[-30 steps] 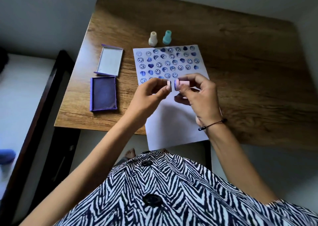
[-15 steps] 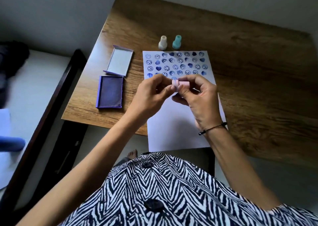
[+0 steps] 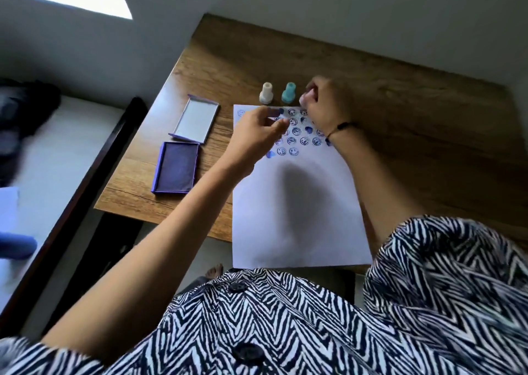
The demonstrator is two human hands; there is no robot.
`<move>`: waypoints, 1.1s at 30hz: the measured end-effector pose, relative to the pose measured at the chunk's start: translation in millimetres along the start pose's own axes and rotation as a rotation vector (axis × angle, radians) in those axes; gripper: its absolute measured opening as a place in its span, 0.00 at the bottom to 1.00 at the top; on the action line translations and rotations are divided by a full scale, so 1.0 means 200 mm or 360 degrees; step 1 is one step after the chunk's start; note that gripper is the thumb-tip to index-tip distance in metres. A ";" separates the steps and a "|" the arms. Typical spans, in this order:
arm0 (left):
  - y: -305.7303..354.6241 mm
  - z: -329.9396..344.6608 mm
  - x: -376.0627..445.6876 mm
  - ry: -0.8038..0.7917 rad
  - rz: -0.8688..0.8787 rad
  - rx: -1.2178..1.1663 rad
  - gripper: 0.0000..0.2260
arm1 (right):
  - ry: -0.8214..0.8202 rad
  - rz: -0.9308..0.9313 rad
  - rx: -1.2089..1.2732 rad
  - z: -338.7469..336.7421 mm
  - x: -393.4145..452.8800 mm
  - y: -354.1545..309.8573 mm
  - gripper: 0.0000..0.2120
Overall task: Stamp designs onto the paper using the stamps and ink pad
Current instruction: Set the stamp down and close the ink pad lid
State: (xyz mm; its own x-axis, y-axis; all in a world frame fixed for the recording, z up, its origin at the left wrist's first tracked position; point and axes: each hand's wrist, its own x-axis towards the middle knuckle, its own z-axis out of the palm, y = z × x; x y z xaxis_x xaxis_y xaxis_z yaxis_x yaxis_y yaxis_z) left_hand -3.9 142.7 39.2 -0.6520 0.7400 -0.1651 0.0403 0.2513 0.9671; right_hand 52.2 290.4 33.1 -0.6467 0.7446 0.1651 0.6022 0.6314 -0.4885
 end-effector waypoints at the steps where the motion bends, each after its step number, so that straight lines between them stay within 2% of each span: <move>1: 0.00 0.00 0.00 -0.0002 0.0001 -0.0005 0.11 | -0.0020 -0.0007 -0.0100 0.01 0.04 0.01 0.06; 4: -0.01 -0.02 0.01 0.0077 0.0000 0.0066 0.10 | -0.0111 -0.0054 -0.0312 0.05 0.11 0.04 0.05; 7: -0.03 -0.09 0.01 0.0248 0.0033 0.0332 0.11 | -0.0195 -0.0119 -0.0491 0.06 0.15 0.06 0.06; 11: -0.04 -0.21 0.02 0.0392 0.0149 0.0659 0.12 | -0.0183 -0.0103 -0.0485 0.03 0.14 0.06 0.09; 13: -0.05 -0.26 0.06 0.0422 0.0192 0.0956 0.12 | -0.0118 -0.0071 -0.0458 0.00 0.10 0.04 0.13; 16: -0.07 -0.32 0.12 0.0421 0.0069 0.1453 0.13 | -0.0020 -0.0117 -0.0413 -0.02 -0.01 -0.04 0.17; 18: -0.08 -0.34 0.15 0.0433 -0.0082 0.1580 0.13 | -0.0006 -0.0180 -0.0313 -0.02 -0.10 -0.11 0.17; 21: -0.10 -0.38 0.18 0.0416 -0.0252 0.1627 0.14 | -0.0065 -0.0269 -0.0193 0.01 -0.19 -0.22 0.14; 25: -0.10 -0.43 0.21 0.0428 -0.0163 0.1612 0.10 | -0.0253 -0.0254 0.0005 0.07 -0.21 -0.33 0.09; 27: -0.10 -0.45 0.22 0.0434 -0.0071 0.1568 0.11 | -0.0278 -0.0227 0.0140 0.11 -0.19 -0.37 0.07; 30: -0.08 -0.46 0.21 0.0451 0.0051 0.1431 0.21 | -0.0416 0.0024 0.0587 0.16 -0.16 -0.45 0.13; 33: -0.06 -0.47 0.12 0.0595 0.0303 0.1214 0.28 | -0.0876 0.0440 0.1290 0.16 -0.14 -0.53 0.22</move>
State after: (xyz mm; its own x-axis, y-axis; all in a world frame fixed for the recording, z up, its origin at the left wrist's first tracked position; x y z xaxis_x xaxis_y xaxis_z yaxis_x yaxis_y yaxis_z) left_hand -90.9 99.0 42.2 -0.7829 0.5924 0.1901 0.5832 0.5923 0.5560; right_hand -8.2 195.1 52.5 -0.7816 0.5104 -0.3587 0.3970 -0.0365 -0.9171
